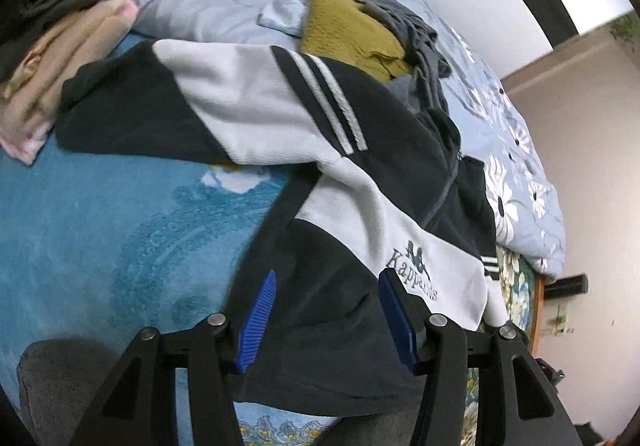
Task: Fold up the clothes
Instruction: 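Grasp the black sleeve cuff with the right gripper and lift it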
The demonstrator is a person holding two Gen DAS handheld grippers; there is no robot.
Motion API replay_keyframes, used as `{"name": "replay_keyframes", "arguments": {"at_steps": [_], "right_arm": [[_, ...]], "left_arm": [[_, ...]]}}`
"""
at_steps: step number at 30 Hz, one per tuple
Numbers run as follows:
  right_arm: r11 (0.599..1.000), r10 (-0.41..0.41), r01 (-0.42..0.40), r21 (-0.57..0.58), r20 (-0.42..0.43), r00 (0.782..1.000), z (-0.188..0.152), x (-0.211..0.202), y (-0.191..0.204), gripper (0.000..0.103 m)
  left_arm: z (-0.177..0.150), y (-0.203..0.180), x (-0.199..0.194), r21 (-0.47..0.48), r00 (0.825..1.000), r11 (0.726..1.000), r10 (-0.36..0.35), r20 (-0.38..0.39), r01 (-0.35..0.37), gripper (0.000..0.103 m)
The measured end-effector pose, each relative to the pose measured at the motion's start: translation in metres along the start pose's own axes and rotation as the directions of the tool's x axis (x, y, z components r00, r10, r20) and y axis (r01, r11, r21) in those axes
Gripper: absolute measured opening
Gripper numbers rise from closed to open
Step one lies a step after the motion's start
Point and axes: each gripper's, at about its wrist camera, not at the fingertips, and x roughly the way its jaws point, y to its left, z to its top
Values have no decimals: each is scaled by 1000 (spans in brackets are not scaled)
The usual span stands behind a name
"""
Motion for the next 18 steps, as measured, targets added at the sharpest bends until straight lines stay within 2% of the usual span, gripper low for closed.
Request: {"name": "replay_keyframes", "arguments": {"at_steps": [2, 4, 7, 9, 12, 14, 18], "right_arm": [[994, 47, -44, -96, 30, 998, 0, -13, 43, 16], [962, 132, -120, -247, 31, 991, -11, -23, 106, 16], [868, 256, -255, -427, -57, 965, -55, -27, 191, 16], [804, 306, -335, -492, -141, 941, -90, -20, 239, 16], [745, 310, -404, -531, -261, 914, -145, 3, 294, 16], [719, 290, -433, -543, -330, 898, -185, 19, 320, 16], [657, 185, -432, -618, -424, 887, -269, 64, 357, 16]], "left_arm": [[2, 8, -1, -22, 1000, 1000, -1, 10, 1, 58], [4, 18, -2, -54, 1000, 998, -14, 21, 15, 58], [6, 33, -3, -102, 999, 994, -27, 27, 30, 58], [7, 43, -3, -129, 999, 991, -33, 29, 37, 58], [11, 57, -6, -163, 998, 985, -42, 44, 49, 58], [16, 65, -7, -182, 997, 982, -47, 57, 56, 59], [27, 83, -5, -224, 996, 973, -41, 77, 58, 59]]}}
